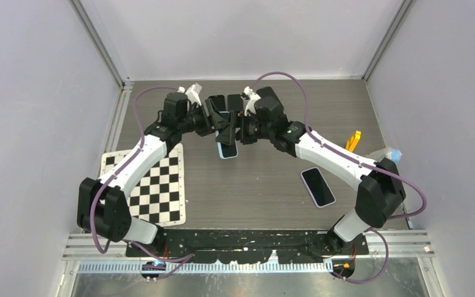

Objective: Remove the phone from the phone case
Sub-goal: Pick up the phone at the center of the board, then remove the phone case from the phone.

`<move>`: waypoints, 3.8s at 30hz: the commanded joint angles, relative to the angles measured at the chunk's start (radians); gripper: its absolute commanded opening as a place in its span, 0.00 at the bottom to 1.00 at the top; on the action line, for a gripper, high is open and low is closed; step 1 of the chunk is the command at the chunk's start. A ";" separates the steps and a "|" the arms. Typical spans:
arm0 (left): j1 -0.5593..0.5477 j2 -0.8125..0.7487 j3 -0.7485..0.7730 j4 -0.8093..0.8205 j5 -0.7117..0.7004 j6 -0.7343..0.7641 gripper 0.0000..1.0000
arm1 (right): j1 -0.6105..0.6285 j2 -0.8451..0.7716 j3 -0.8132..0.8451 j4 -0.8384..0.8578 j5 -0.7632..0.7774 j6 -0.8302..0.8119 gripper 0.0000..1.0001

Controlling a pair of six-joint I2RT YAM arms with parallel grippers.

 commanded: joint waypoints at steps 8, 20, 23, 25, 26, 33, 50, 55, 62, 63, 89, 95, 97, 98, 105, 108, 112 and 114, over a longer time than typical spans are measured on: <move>-0.002 0.042 0.132 -0.167 -0.025 0.047 0.47 | 0.001 0.087 0.167 -0.010 -0.014 0.034 0.41; -0.002 0.116 0.250 -0.379 -0.014 0.082 0.34 | 0.002 0.120 0.165 0.028 -0.044 0.038 0.45; -0.003 0.119 0.250 -0.380 -0.003 0.084 0.34 | 0.001 0.124 0.167 0.040 -0.055 0.046 0.45; -0.003 0.122 0.247 -0.373 0.012 0.077 0.32 | 0.002 0.124 0.167 0.051 -0.063 0.054 0.46; -0.003 0.124 0.244 -0.371 0.019 0.074 0.31 | 0.001 0.125 0.168 0.059 -0.065 0.058 0.46; -0.002 0.112 0.214 -0.353 0.012 0.077 0.01 | 0.002 0.123 0.166 0.099 -0.088 0.108 0.50; 0.164 0.060 0.365 -0.165 0.343 0.125 0.00 | -0.174 -0.278 -0.200 0.357 -0.171 0.161 0.94; 0.182 0.027 0.389 0.052 0.400 -0.067 0.00 | -0.176 -0.342 -0.268 0.499 -0.100 0.259 0.90; 0.182 0.019 0.410 0.388 0.381 -0.369 0.00 | -0.160 -0.284 -0.270 0.697 -0.168 0.391 0.86; 0.181 0.019 0.401 0.435 0.369 -0.419 0.00 | -0.155 -0.275 -0.258 0.707 -0.177 0.401 0.86; 0.181 0.007 0.266 0.571 0.247 -0.773 0.00 | -0.071 -0.118 -0.123 0.914 -0.141 0.531 0.64; 0.182 -0.014 0.254 0.526 0.243 -0.751 0.00 | -0.070 -0.094 -0.107 0.919 -0.145 0.544 0.40; 0.180 -0.021 0.254 0.493 0.245 -0.740 0.00 | -0.070 -0.091 -0.109 0.917 -0.143 0.545 0.33; 0.180 -0.025 0.255 0.474 0.245 -0.734 0.00 | -0.070 -0.090 -0.111 0.916 -0.141 0.545 0.31; 0.180 -0.052 0.245 0.376 0.245 -0.732 0.00 | -0.068 -0.090 -0.119 0.845 -0.089 0.507 0.10; 0.175 -0.054 0.239 0.363 0.269 -0.838 0.00 | -0.058 -0.099 -0.118 0.739 -0.044 0.408 0.01; 0.169 -0.059 0.250 0.340 0.293 -0.904 0.00 | -0.043 -0.105 -0.124 0.625 0.004 0.227 0.01; 0.168 -0.062 0.252 0.319 0.302 -0.922 0.00 | -0.035 -0.109 -0.123 0.587 0.018 0.162 0.01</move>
